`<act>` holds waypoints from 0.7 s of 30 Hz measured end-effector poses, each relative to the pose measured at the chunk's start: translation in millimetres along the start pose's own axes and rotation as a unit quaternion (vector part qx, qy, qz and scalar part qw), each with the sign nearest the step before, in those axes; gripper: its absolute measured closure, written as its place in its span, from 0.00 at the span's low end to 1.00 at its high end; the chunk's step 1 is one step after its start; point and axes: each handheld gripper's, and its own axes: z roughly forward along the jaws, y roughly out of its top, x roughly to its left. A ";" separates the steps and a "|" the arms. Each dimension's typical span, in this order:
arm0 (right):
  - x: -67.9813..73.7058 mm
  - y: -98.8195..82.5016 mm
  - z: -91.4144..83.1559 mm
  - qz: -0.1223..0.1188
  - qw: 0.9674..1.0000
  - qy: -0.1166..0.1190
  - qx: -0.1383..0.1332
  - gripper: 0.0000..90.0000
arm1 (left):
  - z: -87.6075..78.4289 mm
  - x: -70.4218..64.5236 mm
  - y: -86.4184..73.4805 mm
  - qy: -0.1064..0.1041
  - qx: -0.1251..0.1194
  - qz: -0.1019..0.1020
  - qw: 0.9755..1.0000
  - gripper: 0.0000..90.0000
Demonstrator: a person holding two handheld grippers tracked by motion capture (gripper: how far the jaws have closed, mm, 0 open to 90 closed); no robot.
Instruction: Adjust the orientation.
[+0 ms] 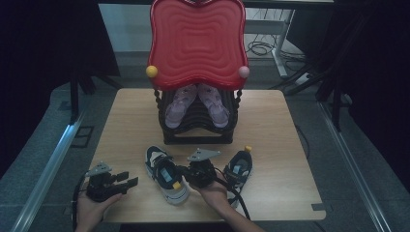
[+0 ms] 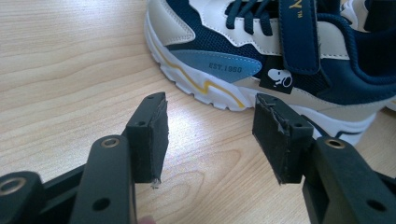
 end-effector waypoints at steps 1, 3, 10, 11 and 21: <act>1.0 -0.8 0.0 -0.002 1.000 0.003 -0.001 0.99 | 0.1 0.1 -0.1 0.000 0.001 0.000 1.000 0.51; 2.9 -2.1 -1.1 -0.005 1.000 0.003 0.000 0.99 | 0.0 0.3 -0.3 0.001 0.001 0.000 1.000 0.51; -0.3 -7.3 -5.9 0.003 0.999 -0.029 0.016 0.99 | -0.3 1.4 -0.6 0.003 0.000 -0.002 1.000 0.51; -1.9 -8.4 -5.3 0.006 0.999 -0.032 0.019 0.99 | -0.2 1.4 -0.7 0.002 0.001 -0.002 1.000 0.51; 5.4 -12.8 0.7 0.018 0.999 -0.005 0.035 0.99 | -1.2 2.1 -0.7 0.003 0.000 -0.001 1.000 0.51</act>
